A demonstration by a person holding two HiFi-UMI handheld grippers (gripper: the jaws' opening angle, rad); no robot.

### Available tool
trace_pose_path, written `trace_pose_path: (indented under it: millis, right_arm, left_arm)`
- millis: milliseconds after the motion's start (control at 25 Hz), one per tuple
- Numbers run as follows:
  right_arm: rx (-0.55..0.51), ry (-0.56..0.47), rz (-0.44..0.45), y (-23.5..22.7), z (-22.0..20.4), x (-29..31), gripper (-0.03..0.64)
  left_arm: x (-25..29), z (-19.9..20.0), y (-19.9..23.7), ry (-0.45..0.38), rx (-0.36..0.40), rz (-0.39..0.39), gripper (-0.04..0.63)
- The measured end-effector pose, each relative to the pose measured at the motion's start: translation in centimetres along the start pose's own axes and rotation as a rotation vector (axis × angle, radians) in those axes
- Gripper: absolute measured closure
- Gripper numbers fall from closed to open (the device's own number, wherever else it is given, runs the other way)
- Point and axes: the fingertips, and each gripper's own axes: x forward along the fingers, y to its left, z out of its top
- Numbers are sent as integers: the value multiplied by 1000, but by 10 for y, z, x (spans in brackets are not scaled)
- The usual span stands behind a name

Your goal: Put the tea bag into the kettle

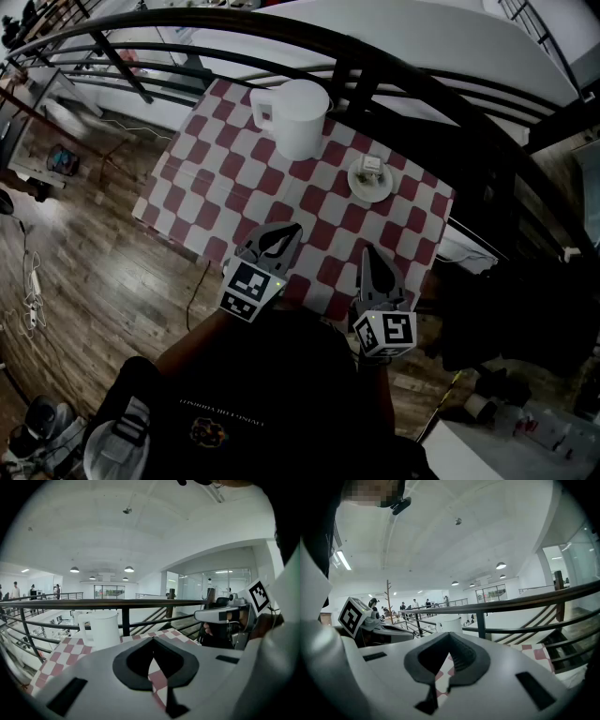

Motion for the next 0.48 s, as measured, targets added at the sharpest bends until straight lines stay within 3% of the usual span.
trace_pose_path:
  millis: [480]
  right_arm:
    - [-4, 3, 11, 4, 1, 6, 604]
  left_arm:
    - [-1, -5, 4, 7, -14, 3, 592]
